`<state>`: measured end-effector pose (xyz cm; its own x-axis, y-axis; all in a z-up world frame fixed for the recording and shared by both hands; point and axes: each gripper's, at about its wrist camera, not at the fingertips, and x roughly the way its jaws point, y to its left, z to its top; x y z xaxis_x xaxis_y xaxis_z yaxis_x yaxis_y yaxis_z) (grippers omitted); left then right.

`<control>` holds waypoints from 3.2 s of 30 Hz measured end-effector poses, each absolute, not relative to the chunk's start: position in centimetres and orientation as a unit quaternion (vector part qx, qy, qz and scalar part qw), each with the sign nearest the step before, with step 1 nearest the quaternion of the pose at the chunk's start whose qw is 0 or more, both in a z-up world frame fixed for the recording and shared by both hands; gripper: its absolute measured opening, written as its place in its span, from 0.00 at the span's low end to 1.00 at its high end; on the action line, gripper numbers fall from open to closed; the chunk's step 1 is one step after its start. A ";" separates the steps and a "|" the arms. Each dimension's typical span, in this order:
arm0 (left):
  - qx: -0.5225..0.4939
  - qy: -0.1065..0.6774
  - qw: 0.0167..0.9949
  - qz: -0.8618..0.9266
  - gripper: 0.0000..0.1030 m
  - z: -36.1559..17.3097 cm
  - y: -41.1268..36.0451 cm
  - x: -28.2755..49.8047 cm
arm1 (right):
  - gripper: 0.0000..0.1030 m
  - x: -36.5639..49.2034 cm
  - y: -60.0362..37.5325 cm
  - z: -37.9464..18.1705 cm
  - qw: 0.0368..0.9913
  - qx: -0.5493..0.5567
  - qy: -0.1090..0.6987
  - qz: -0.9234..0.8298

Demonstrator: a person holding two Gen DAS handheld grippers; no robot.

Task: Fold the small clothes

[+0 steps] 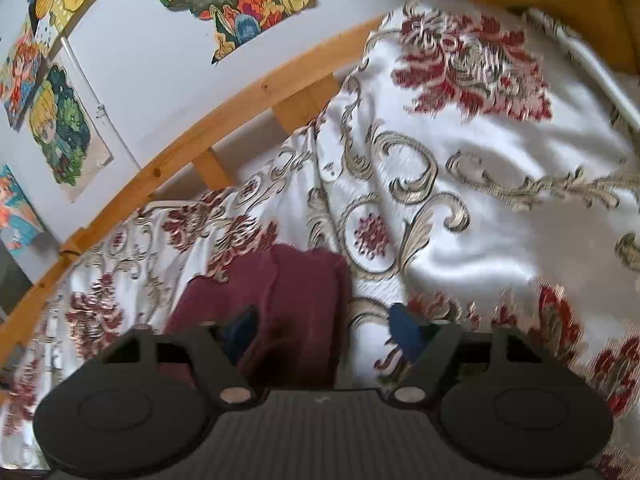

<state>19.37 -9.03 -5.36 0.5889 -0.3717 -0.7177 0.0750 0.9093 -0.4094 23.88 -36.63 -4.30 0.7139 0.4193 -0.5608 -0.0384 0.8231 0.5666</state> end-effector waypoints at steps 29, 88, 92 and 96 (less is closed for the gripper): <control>-0.219 0.438 0.864 -0.120 0.99 -5.9 -8.1 19.0 | 0.91 24.0 -36.2 -5.7 0.876 0.306 0.340 0.151; -0.225 0.460 0.838 -0.190 0.92 -6.1 -8.4 23.0 | 0.66 25.6 -33.5 -6.6 0.876 0.256 0.364 0.186; -0.222 0.463 0.836 -0.195 0.86 -5.9 -8.6 23.2 | 0.56 25.3 -33.3 -6.4 0.882 0.245 0.358 0.182; -0.215 0.464 0.837 -0.194 0.85 -5.8 -8.7 23.2 | 0.53 25.0 -33.1 -6.0 0.888 0.237 0.352 0.179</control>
